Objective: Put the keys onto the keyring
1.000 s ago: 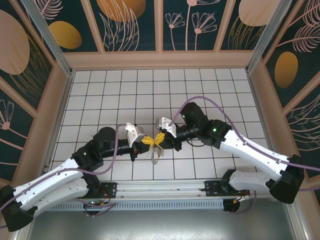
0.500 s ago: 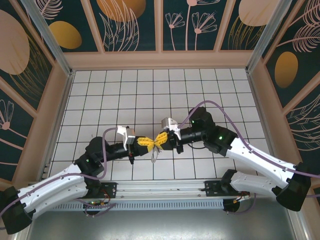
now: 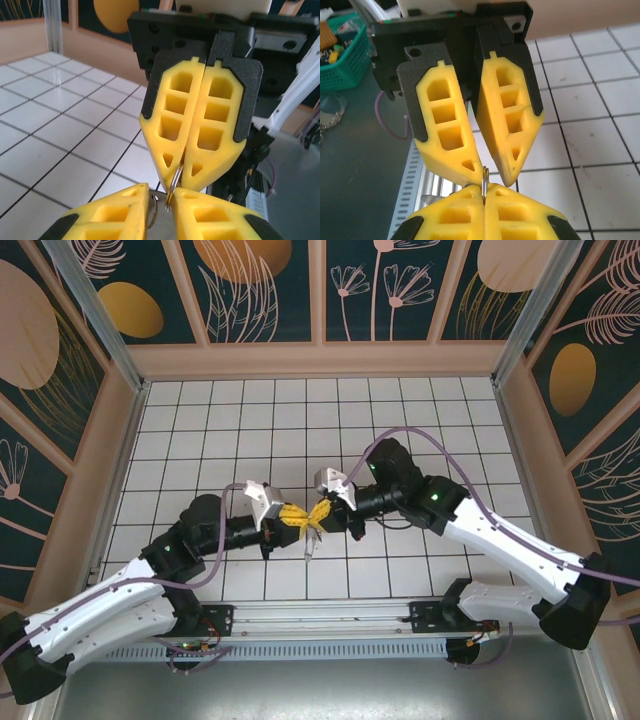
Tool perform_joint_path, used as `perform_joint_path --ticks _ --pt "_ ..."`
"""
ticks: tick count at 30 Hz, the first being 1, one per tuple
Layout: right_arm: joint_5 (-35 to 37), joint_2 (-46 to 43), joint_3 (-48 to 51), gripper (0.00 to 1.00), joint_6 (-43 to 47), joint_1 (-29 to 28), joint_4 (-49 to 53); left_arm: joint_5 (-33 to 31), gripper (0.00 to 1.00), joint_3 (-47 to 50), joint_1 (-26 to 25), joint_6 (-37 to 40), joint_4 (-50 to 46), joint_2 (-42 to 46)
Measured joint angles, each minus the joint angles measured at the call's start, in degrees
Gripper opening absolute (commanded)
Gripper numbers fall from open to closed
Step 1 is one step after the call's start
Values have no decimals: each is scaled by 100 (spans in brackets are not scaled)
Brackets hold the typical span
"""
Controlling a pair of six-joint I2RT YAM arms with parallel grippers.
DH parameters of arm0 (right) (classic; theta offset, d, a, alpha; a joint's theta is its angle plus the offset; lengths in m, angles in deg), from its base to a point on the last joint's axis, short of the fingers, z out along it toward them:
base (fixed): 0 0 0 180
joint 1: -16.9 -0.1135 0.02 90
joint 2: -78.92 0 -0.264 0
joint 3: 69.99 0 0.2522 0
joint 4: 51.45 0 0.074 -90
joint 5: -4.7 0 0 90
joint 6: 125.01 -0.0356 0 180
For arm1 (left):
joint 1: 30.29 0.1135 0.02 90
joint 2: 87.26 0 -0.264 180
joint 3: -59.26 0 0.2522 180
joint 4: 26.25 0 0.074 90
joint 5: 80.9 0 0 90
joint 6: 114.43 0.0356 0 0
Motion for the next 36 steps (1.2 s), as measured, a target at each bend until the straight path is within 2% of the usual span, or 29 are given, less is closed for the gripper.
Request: perform_joint_path --ticks 3,10,15,19,27,36 --pt "79 238 -46 0 136 0 407 79 0 -59 -4 157 -376 -214" --pt "92 398 -50 0 184 -42 680 223 0 -72 -7 289 -686 -271" --pt "-186 155 48 21 146 -85 212 249 0 111 -17 197 -291 225" --pt "-348 -197 354 28 4 -136 -461 227 0 328 -26 92 232 518" --pt "-153 -542 903 29 -341 -160 -1038 203 0 444 -52 42 1233 627" --pt "-37 -737 1189 21 -669 -157 -1434 201 0 444 -52 24 1416 627"
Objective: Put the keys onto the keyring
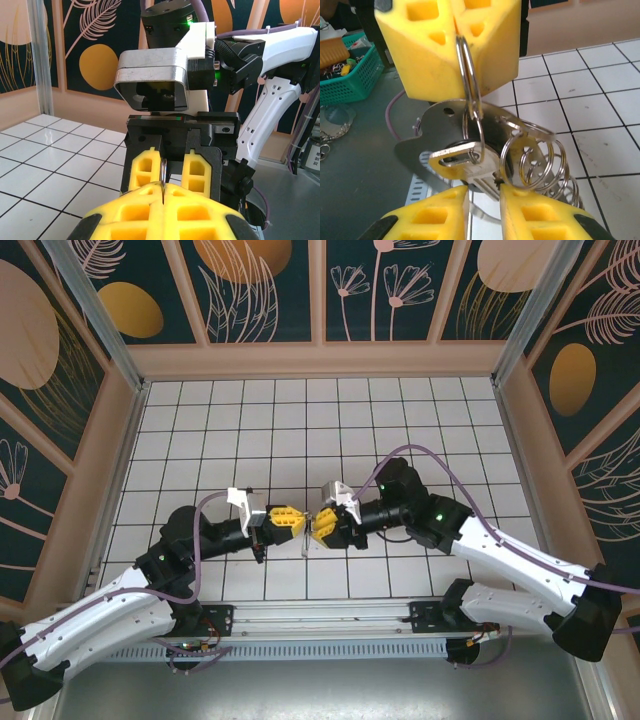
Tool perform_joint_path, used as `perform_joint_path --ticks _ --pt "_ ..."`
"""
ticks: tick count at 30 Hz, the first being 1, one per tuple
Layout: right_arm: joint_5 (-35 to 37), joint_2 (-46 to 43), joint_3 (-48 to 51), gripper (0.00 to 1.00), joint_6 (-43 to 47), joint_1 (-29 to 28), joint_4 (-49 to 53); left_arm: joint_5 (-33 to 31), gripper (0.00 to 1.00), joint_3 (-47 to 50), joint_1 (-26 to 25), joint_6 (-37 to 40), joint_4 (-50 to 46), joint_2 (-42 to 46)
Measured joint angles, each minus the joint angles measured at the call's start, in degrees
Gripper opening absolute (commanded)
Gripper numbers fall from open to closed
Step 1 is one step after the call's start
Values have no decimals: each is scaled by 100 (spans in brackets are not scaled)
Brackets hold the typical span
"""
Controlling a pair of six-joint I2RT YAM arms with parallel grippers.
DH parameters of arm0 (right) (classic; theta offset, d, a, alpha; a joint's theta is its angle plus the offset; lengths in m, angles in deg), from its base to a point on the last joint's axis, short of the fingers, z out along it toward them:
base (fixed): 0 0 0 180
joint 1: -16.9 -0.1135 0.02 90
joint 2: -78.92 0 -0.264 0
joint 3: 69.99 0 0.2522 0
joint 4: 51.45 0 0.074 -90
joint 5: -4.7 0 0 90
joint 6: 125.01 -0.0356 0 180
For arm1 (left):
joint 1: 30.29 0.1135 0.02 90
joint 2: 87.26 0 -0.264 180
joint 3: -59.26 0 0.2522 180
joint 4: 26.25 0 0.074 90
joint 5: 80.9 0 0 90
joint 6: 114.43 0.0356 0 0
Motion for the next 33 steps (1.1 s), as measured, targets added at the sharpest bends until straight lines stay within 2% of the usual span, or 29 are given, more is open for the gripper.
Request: perform_joint_path --ticks 10,13,21,29,33 --pt "57 -282 105 42 -203 0 -238 4 0 0 0 -24 61 15" --pt "35 -446 205 44 -326 0 -415 4 0 0 0 -24 68 15" --pt "-4 -437 299 41 -584 0 -896 7 0 0 0 -26 85 17" --pt "-33 -476 299 43 -691 20 -979 68 0 0 0 -22 81 131" --pt "-149 -616 299 35 -743 111 -944 223 0 0 0 -17 79 166"
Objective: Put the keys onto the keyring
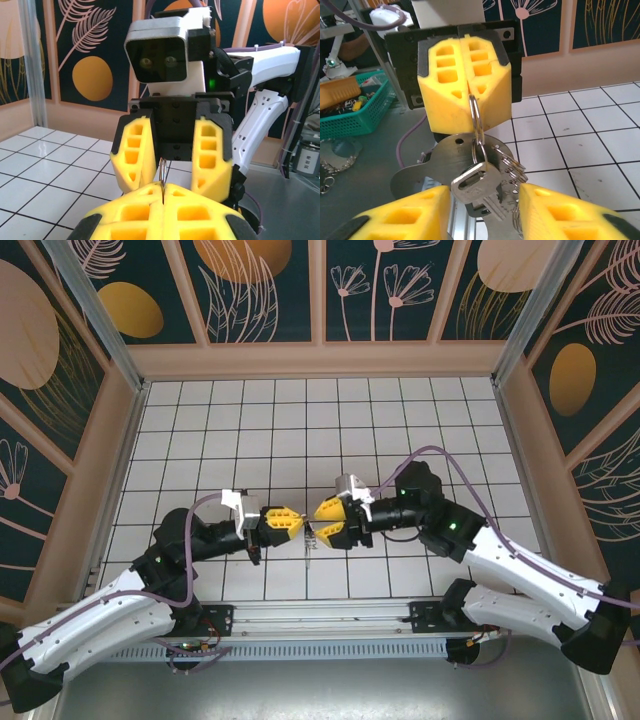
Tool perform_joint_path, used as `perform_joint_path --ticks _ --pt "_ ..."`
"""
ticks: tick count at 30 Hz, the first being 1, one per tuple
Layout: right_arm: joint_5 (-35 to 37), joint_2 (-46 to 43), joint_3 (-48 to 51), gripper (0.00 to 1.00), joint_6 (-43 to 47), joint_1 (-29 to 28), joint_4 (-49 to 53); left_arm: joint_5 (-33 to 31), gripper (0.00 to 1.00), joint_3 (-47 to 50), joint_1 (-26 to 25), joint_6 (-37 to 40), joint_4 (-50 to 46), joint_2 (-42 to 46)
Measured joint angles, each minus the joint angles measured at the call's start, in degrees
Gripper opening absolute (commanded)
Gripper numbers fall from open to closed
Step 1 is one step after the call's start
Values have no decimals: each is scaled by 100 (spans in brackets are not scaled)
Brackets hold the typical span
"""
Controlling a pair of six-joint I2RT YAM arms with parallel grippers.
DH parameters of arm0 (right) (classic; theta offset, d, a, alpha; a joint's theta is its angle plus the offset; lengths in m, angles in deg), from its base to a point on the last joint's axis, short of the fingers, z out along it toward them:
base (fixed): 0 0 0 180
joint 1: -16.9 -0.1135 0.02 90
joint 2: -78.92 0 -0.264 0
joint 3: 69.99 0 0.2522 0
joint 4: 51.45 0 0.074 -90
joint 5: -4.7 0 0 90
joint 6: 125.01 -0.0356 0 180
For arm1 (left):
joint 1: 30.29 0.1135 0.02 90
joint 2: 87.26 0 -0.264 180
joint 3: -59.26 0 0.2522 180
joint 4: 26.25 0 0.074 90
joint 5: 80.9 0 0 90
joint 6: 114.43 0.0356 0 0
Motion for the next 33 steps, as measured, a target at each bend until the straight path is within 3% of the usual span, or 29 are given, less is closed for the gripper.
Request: perform_joint_path --ticks 8,12,24,33 --pt "-802 -127 -4 31 -129 116 -26 439 0 -2 0 103 -96 7" --pt "-1163 -103 -4 19 -177 116 -109 601 0 -83 0 131 -153 7" --pt "-1574 90 -4 24 -291 116 -356 796 0 -197 0 133 -201 -76" --pt "-1613 144 -4 16 -446 116 -605 883 0 -208 0 133 -216 -76"
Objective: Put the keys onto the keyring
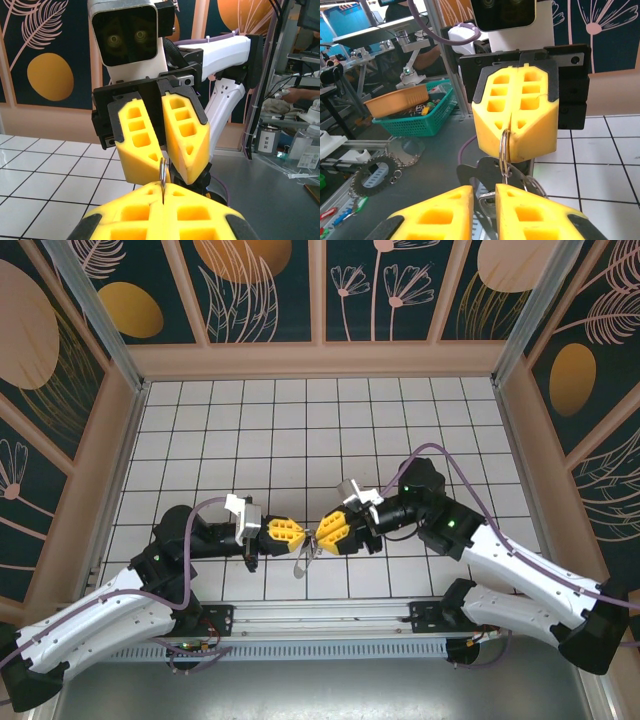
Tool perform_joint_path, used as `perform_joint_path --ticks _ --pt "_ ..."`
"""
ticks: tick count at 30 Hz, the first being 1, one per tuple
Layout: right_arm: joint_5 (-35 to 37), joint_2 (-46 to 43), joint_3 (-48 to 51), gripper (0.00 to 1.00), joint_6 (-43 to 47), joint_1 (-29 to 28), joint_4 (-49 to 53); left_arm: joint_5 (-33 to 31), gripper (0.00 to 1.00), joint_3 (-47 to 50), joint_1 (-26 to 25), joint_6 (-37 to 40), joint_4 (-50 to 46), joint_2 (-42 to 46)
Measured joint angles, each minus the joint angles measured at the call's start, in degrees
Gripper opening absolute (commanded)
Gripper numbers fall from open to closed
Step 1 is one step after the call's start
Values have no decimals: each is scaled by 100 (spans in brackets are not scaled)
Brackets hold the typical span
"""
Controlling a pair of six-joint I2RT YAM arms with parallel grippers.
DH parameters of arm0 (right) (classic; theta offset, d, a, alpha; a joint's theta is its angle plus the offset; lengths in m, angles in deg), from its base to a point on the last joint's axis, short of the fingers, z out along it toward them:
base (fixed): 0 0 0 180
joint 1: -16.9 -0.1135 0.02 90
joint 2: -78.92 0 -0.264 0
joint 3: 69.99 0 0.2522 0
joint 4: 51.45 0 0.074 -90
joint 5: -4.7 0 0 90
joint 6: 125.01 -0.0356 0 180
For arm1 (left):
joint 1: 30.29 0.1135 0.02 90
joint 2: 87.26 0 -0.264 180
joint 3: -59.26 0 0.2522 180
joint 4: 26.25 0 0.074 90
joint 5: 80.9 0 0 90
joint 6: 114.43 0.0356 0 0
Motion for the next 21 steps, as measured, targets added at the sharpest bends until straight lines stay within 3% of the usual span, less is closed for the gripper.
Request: perform_joint_path --ticks 12,21 --pt "-2 149 0 2 -114 4 -105 17 0 0 0 0 -7 11" --pt "-9 199 0 0 -114 4 -105 17 0 0 0 0 -9 11"
